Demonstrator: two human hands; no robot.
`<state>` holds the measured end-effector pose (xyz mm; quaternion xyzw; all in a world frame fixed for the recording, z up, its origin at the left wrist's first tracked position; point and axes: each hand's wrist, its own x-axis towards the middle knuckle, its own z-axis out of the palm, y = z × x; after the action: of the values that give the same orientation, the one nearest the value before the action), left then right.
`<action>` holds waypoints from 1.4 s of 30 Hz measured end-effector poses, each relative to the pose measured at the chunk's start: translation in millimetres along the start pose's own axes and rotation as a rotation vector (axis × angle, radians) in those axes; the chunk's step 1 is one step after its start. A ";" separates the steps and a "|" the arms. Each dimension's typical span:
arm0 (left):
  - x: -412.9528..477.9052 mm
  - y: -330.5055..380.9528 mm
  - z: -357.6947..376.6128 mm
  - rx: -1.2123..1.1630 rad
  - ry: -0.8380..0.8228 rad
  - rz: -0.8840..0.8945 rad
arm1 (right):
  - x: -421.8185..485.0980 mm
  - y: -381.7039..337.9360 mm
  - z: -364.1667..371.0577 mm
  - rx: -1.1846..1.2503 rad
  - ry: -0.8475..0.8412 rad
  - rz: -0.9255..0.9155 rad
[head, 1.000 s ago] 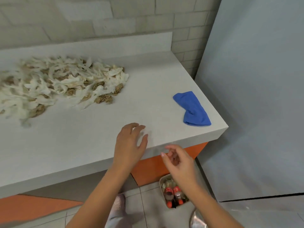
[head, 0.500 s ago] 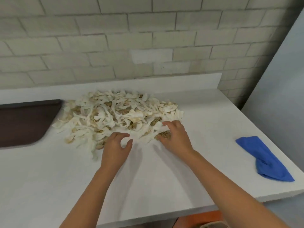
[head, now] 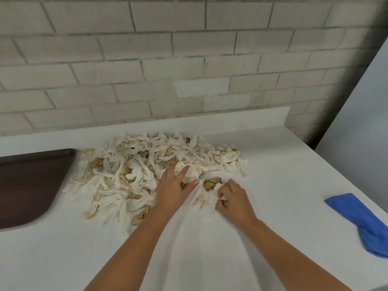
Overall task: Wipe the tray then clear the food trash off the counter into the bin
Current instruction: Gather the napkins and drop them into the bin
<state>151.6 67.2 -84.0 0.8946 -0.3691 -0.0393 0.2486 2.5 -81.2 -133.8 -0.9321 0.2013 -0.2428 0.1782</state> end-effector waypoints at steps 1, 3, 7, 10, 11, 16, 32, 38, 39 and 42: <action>6.0 2.1 2.9 0.033 -0.043 -0.013 | 0.5 -0.8 -1.0 0.008 -0.013 0.009; 12.5 3.9 9.8 0.071 -0.109 -0.050 | -0.6 -0.4 -2.4 0.024 -0.052 0.036; 17.9 3.8 11.5 -0.076 0.003 -0.046 | -1.5 1.4 -2.5 0.086 -0.045 0.085; 21.2 5.8 -0.5 -0.224 0.116 -0.115 | 0.9 3.4 -2.3 0.070 -0.028 0.101; 21.8 7.4 -5.8 -0.277 0.150 -0.154 | 0.8 4.2 -2.4 0.056 -0.012 0.089; 21.3 14.4 -28.8 -0.497 0.277 -0.216 | 0.0 7.9 -1.2 0.087 0.088 0.029; 8.9 19.0 -45.9 -0.625 0.374 -0.225 | -1.6 9.2 -1.2 0.215 0.014 0.068; 4.4 22.2 -42.4 -0.565 0.382 -0.193 | 0.9 4.6 -20.7 0.508 0.141 0.224; 4.6 24.1 -41.0 -0.537 0.381 -0.174 | 3.1 4.3 -26.3 0.541 0.183 0.234; 8.3 31.2 -33.4 -0.440 0.349 -0.088 | 15.5 6.0 -47.6 0.568 0.267 0.275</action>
<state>146.1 56.6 -39.1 0.8275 -0.2642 0.0253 0.4948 -11.8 -104.6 -91.5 -0.7694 0.2709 -0.3828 0.4338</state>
